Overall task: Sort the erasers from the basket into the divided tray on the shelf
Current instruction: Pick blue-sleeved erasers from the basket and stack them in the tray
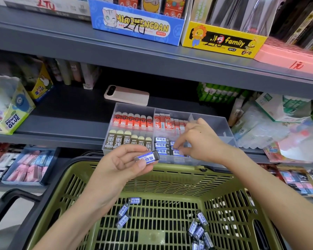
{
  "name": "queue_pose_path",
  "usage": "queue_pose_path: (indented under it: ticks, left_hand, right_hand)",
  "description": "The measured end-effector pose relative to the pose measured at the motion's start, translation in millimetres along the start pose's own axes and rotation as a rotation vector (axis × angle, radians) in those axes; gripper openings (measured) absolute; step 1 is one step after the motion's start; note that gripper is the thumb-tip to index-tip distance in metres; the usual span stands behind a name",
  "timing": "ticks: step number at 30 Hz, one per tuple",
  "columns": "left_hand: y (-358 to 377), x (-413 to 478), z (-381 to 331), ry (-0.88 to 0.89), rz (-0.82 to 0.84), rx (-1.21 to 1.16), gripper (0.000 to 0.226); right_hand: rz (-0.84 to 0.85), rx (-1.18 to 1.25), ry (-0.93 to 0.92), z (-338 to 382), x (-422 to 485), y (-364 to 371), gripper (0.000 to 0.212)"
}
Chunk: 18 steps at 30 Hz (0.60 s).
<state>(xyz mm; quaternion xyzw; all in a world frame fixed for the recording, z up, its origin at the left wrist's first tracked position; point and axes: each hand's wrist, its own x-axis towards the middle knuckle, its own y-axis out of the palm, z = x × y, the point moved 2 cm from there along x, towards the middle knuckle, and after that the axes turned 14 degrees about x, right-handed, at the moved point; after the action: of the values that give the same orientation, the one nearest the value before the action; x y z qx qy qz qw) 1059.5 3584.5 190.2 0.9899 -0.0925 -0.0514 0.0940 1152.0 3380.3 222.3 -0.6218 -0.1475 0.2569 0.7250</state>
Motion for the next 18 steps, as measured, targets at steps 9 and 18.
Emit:
queue_pose_path:
  ticks: [9,18]
  left_hand:
    - [1,0,-4,0.025,-0.053,-0.025,0.047]
    - [-9,-4,-8,0.233,-0.244,0.551,0.025]
  right_hand:
    - [-0.194,1.004,-0.155,58,-31,-13,0.018]
    - [-0.46,0.833,0.088,18,-20,-27,0.011]
